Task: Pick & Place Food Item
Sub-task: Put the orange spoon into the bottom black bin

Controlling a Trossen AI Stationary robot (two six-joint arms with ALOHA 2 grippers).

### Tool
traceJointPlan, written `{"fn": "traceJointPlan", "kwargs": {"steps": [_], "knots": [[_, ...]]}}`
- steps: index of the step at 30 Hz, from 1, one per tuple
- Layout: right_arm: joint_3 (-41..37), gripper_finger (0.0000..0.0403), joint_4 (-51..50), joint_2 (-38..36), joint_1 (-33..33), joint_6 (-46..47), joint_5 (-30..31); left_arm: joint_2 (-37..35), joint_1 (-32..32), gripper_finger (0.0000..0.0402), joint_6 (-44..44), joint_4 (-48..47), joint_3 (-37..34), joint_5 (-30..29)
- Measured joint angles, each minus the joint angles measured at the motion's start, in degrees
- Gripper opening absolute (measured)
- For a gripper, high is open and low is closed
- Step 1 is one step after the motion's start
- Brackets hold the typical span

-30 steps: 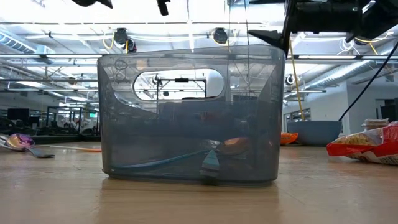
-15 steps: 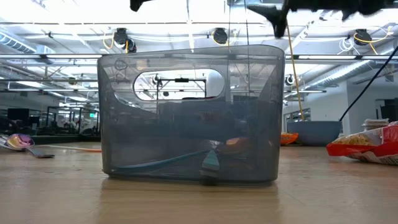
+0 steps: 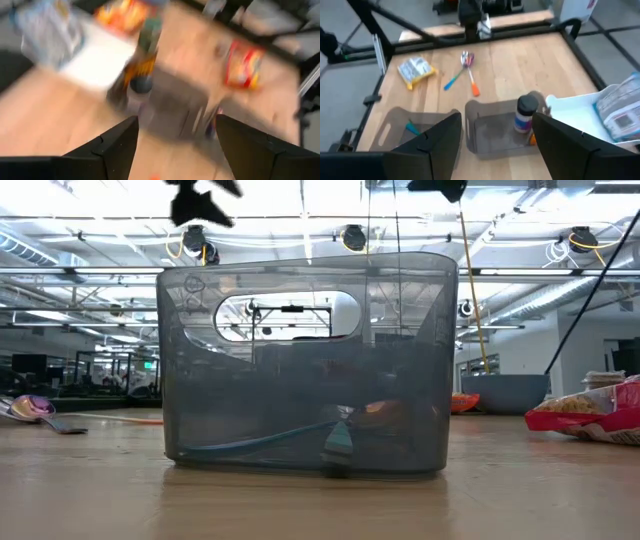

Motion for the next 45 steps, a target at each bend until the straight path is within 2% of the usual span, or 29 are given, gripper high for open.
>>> {"fn": "traceJointPlan", "kwargs": {"steps": [7,12,18,23,28,34,45], "knots": [[-0.01,0.0238,-0.37,4.46,-0.05,-0.94,0.04,0.11,-3.37,0.0273,-4.00,-21.41,-0.07,-0.19],[-0.01,0.0238,-1.35,6.85,-0.06,-1.63,0.01,0.11,-7.96,0.0273,-5.37,-27.79,-3.15,-3.16],[-0.01,0.0238,-0.97,8.09,-0.06,-0.97,0.03,0.15,-11.17,0.0273,-8.26,-26.01,-11.21,-3.45],[-0.04,0.0238,-0.87,8.08,-0.06,0.14,2.68,0.90,-12.76,0.0273,-9.30,-16.01,-19.39,-1.42],[-0.04,0.0238,-0.84,8.08,-0.10,0.34,3.11,2.22,-13.67,0.0273,-6.75,-10.17,-25.08,-1.74],[-0.04,0.0238,-0.54,8.06,-0.08,0.75,3.08,5.03,-14.51,0.0273,-3.83,-6.25,-29.27,-1.55],[-0.08,0.0238,-0.39,8.06,-0.02,4.05,3.06,14.34,-14.77,0.0273,1.38,1.94,-30.25,-0.51]]}}
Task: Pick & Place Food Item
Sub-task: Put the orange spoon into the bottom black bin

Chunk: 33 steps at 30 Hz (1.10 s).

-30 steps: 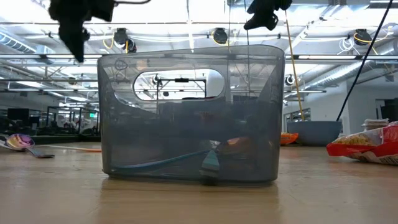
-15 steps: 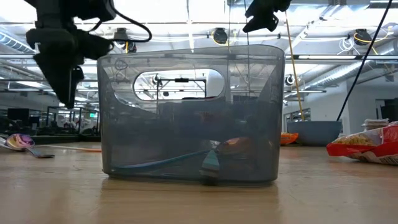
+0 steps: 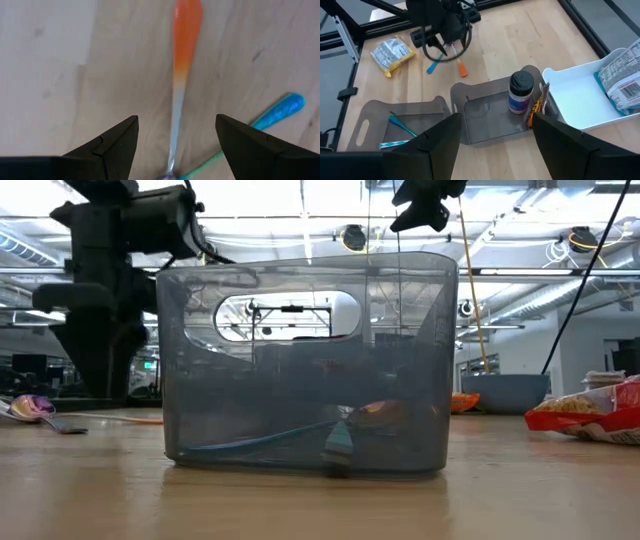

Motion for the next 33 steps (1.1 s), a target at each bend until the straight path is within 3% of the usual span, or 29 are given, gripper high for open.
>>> {"fn": "traceJointPlan", "kwargs": {"steps": [12,17,33], "knots": [[0.00,0.0238,0.94,0.00,0.26,1.58,-0.03,8.64,0.04,0.0273,2.81,0.86,0.27,2.04],[0.00,0.0238,0.95,0.00,0.26,1.68,-0.03,8.90,0.04,0.0261,3.33,0.83,0.24,2.06],[0.00,0.0238,1.62,0.00,0.28,1.87,-0.03,8.90,0.07,0.0046,2.41,0.18,0.24,3.60]]}}
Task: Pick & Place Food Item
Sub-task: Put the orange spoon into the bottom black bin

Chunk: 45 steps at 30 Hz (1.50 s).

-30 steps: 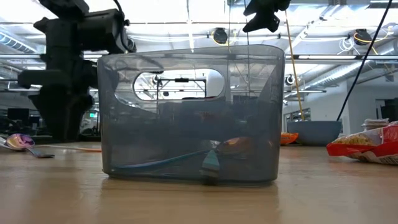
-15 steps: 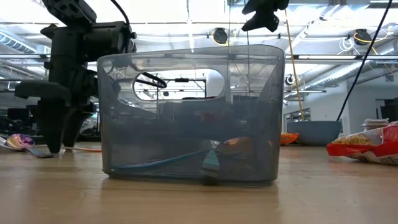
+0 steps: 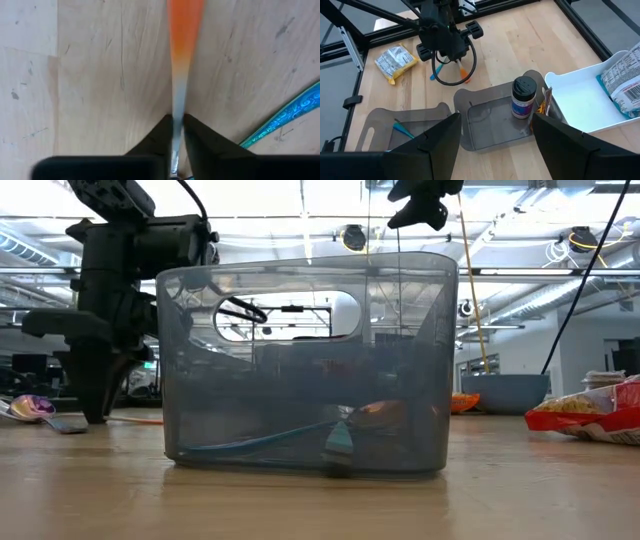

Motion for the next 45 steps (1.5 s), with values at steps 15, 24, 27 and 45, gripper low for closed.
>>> {"fn": "traceJointPlan", "kwargs": {"steps": [15,24,27,45], "knots": [[0.00,0.0238,1.42,0.00,-0.02,-0.64,-0.09,-0.02,2.14,0.0013,4.81,-18.46,15.22,0.02],[0.00,0.0238,1.40,0.00,-0.02,-0.31,-0.22,-2.94,6.06,0.0009,8.90,-27.65,25.70,-5.67],[0.00,0.0238,1.38,-0.09,-0.02,0.17,-0.33,-3.09,7.61,0.0009,9.27,-31.22,28.16,-7.78],[0.00,0.0238,9.31,-0.26,10.73,-20.78,7.44,-3.09,9.79,0.0009,14.66,-33.04,50.70,2.44]]}}
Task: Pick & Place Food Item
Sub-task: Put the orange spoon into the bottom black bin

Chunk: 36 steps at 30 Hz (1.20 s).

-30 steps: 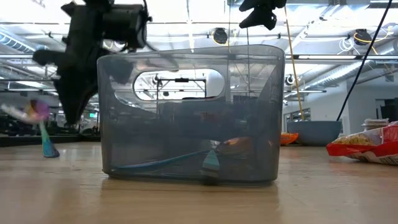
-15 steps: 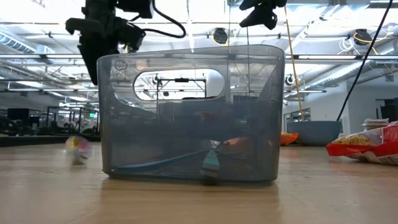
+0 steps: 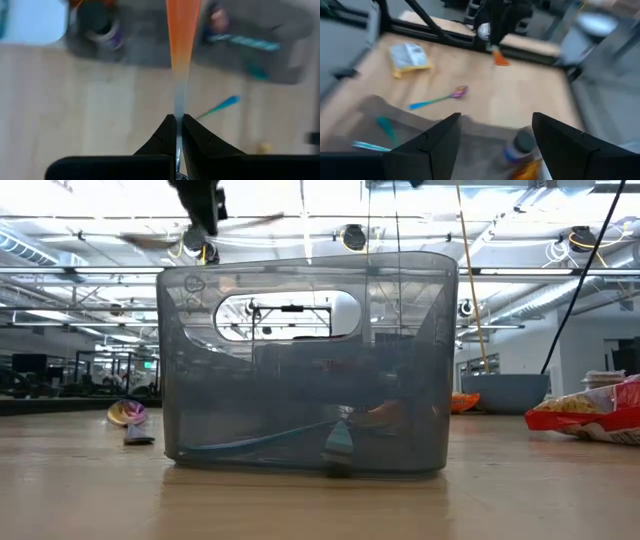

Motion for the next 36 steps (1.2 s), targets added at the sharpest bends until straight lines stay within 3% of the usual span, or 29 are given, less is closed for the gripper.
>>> {"fn": "traceJointPlan", "kwargs": {"steps": [3,6,10,14,24,28,36], "knots": [[0.00,0.0238,3.61,0.42,4.08,-8.87,6.99,0.00,0.15,0.0009,-0.76,1.16,2.35,6.07],[0.00,0.0238,8.65,1.72,7.17,-17.26,9.83,0.00,0.60,0.0009,-2.66,3.92,3.45,13.51],[0.02,0.0238,13.67,4.20,8.18,-22.62,8.82,0.39,1.51,0.0009,-6.33,10.04,3.76,22.95],[0.00,0.0238,15.55,6.49,7.23,-22.77,5.86,0.85,1.60,0.0009,-9.23,14.08,3.79,28.35],[0.02,0.0238,19.93,7.21,7.00,-25.29,5.57,3.30,1.45,0.0009,-12.58,15.60,3.70,35.22],[0.00,0.0238,19.98,7.26,6.98,-25.70,2.71,4.14,1.46,0.0009,-13.43,17.53,3.76,37.83],[0.00,0.0218,20.49,7.26,6.96,-25.41,2.62,5.60,1.55,0.0009,-13.96,18.95,3.70,39.64]]}}
